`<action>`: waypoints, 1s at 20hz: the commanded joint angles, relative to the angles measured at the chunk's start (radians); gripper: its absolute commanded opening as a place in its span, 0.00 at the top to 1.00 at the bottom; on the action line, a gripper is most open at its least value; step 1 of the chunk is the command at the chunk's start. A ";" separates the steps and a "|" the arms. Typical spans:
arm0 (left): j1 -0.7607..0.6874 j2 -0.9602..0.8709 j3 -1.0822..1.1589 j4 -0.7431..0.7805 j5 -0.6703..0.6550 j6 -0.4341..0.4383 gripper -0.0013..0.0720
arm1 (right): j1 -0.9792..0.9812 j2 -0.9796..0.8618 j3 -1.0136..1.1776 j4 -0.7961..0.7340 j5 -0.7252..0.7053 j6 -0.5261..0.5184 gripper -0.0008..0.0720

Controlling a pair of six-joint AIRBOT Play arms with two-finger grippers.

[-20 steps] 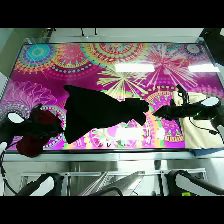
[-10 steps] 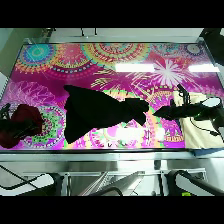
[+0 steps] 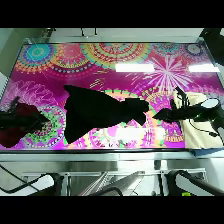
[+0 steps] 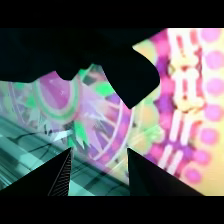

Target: Fold the shirts.

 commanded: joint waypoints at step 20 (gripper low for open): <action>-0.388 0.158 -0.365 -0.056 0.386 -0.018 0.27 | 0.012 -0.011 -0.038 0.005 -0.087 -0.029 0.46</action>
